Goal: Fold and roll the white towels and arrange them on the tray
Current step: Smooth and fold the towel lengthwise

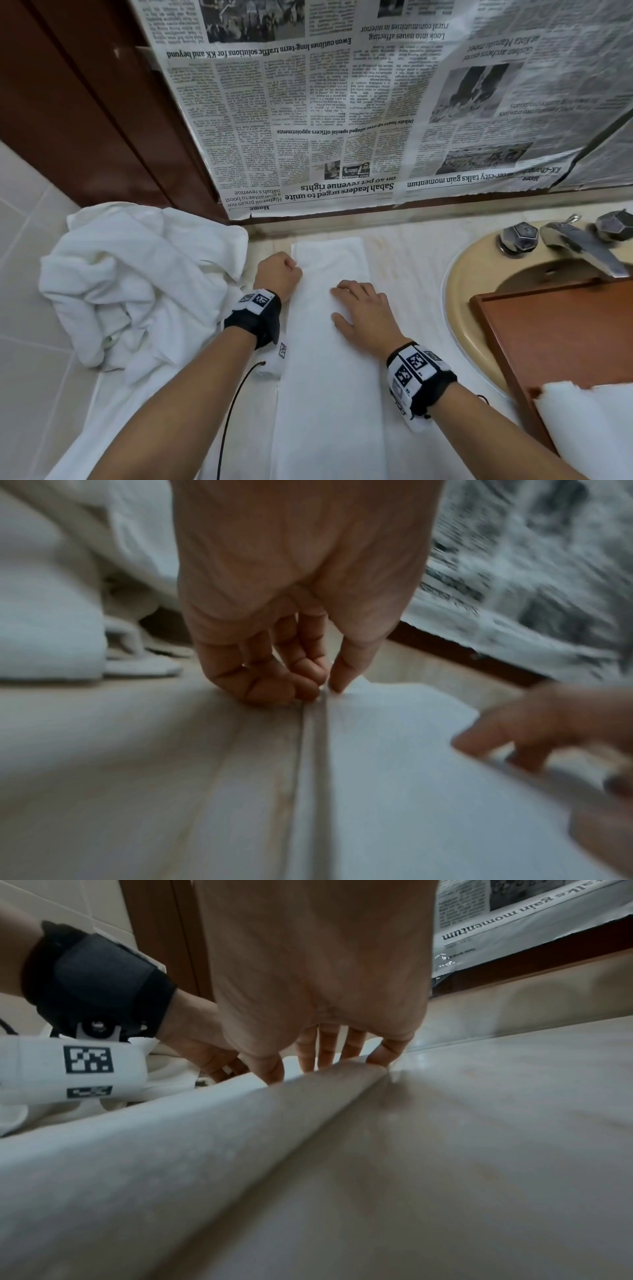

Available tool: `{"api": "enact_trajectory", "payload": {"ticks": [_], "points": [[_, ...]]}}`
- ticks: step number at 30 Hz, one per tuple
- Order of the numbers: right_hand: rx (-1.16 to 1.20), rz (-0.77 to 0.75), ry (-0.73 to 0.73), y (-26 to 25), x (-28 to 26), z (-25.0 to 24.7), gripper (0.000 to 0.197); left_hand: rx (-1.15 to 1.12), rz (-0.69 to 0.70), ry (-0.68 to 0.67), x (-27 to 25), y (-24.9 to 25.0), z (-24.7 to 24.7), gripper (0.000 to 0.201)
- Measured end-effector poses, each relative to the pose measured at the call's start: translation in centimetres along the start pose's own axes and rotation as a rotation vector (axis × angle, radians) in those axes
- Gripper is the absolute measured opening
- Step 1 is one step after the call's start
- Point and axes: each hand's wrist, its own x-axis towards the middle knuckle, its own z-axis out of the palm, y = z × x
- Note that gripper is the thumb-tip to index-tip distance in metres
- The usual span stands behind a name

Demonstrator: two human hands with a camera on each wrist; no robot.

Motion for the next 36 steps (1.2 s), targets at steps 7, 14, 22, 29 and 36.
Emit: {"api": "enact_trajectory", "payload": {"ticks": [7, 14, 22, 29, 36], "points": [[0.023, -0.025, 0.005, 0.5, 0.1, 0.1, 0.050, -0.016, -0.051, -0.003, 0.4, -0.6, 0.6, 0.007], [-0.024, -0.011, 0.105, 0.7, -0.4, 0.8, 0.066, 0.138, 0.205, 0.112, -2.0, -0.7, 1.3, 0.028], [-0.138, 0.085, -0.095, 1.5, 1.1, 1.0, 0.066, 0.552, 0.227, -0.226, -3.7, -2.1, 2.7, 0.055], [-0.032, 0.128, -0.002, 0.9, -2.4, 0.1, 0.061, 0.367, 0.180, -0.147, -7.2, -1.6, 1.1, 0.056], [-0.178, 0.029, -0.118, 0.7, -5.8, 3.0, 0.065, 0.526, 0.171, -0.258, -13.3, -4.3, 3.0, 0.058]]}}
